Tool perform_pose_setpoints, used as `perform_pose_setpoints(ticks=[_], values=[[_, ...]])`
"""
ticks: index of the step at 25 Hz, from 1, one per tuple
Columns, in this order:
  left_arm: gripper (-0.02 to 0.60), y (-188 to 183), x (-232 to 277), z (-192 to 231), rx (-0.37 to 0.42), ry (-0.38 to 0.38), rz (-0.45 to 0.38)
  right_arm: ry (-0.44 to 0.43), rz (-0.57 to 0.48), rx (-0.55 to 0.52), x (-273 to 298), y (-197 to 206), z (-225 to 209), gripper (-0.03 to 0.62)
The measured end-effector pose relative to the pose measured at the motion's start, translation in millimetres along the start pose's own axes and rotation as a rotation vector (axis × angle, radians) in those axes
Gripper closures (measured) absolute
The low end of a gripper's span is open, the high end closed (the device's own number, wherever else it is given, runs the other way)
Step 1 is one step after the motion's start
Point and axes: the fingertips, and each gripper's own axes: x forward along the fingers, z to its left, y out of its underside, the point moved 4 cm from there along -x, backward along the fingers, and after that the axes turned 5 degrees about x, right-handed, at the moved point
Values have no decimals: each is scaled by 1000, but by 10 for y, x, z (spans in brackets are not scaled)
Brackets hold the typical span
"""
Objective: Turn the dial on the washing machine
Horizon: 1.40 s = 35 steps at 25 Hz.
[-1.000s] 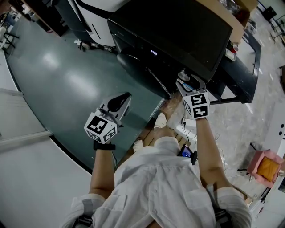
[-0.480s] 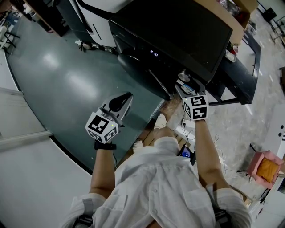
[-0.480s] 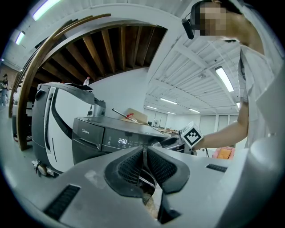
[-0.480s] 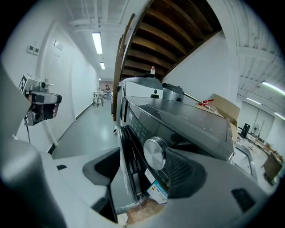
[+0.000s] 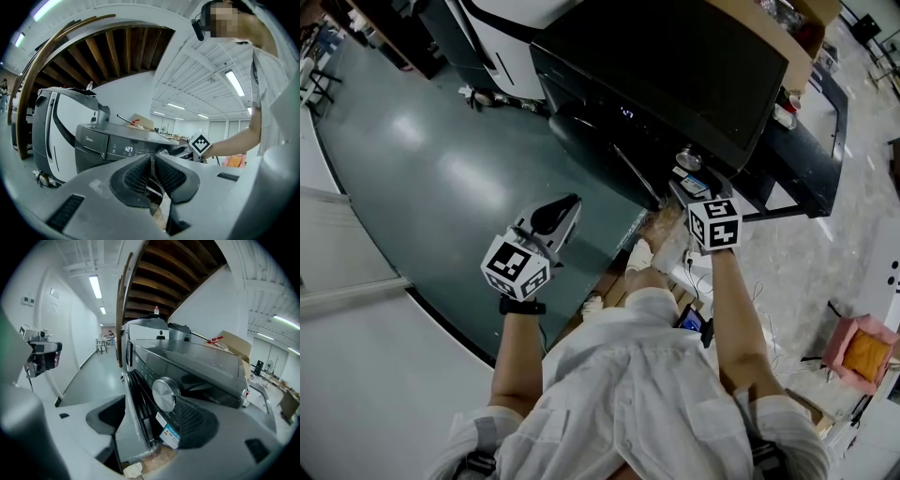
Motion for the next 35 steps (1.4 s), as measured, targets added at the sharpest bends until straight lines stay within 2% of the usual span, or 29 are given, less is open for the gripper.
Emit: perform_pose_setpoints(ticks=[7, 16, 18, 21, 23, 26, 35], values=[[552, -89, -67, 25, 18, -7, -9, 4, -10, -7, -111, -58, 9, 281], [552, -275, -256, 41, 44, -41, -36, -26, -158, 105, -707, -169, 87, 304], [552, -327, -305, 34, 53, -50, -43, -36, -200, 133, -911, -141, 99, 347], [552, -415, -363, 42, 71, -59, -49, -25, -258, 149, -1212, -109, 77, 450], [552, -477, -392, 46, 84, -63, -52, 5, -298, 157, -1418, -100, 34, 486], [552, -577, -434, 44, 102, -69, -67, 65, -362, 172, -1727, -86, -59, 580], [552, -763, -617, -30, 153, -77, -85, 160, -369, 236, -2278, 253, -171, 594]])
